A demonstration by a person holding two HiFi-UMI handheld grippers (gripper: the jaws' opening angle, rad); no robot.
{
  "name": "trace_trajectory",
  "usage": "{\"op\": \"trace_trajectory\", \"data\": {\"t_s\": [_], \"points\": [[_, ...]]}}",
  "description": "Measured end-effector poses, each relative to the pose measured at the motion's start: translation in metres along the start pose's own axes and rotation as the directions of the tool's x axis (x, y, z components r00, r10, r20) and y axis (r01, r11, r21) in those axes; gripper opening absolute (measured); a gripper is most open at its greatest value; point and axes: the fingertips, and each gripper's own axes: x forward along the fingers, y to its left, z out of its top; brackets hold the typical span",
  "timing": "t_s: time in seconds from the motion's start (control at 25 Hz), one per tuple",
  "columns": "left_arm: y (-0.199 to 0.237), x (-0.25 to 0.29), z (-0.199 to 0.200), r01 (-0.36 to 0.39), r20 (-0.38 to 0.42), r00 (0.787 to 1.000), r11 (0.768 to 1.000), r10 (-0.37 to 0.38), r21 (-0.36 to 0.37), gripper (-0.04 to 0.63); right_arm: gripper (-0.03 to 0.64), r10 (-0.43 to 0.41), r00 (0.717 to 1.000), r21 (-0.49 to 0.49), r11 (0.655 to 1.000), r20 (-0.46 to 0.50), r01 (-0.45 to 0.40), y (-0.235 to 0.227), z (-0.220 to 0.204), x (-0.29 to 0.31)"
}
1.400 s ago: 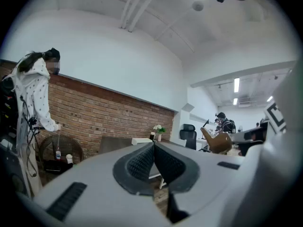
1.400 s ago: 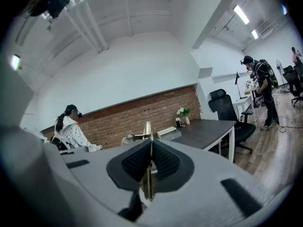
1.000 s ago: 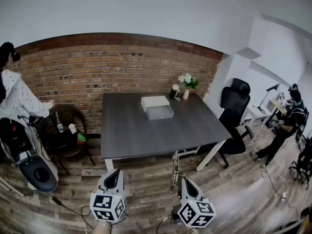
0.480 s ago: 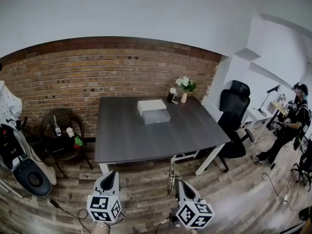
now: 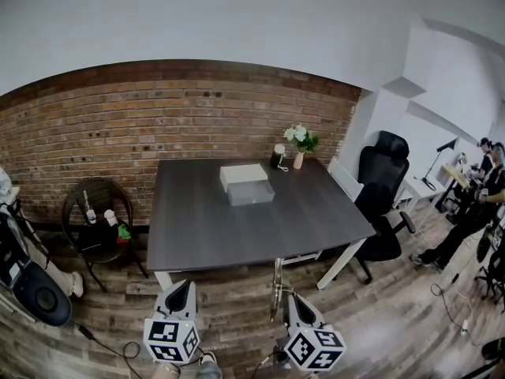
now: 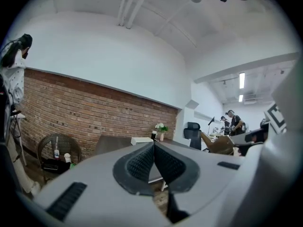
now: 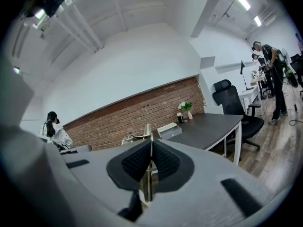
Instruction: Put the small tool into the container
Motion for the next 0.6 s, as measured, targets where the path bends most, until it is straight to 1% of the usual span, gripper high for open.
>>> {"op": "trace_trajectory", "data": {"t_s": [0.32,0.6], "points": [[0.015,0.069,0.006,0.019,-0.002,1.000,1.000,-0.019,-0.004,0.005,0.009,-0.005,1.000,-0.014,1.000,0.002,0.005,-0.011,0.016,0.062],[0.035,0.141,0.022,0.055,0.003,0.998,0.998,-0.055,0.005,0.005,0.009,-0.026,0.999,-0.030,0.999,0.024,0.027,-0.019,0.044,0.126]]}}
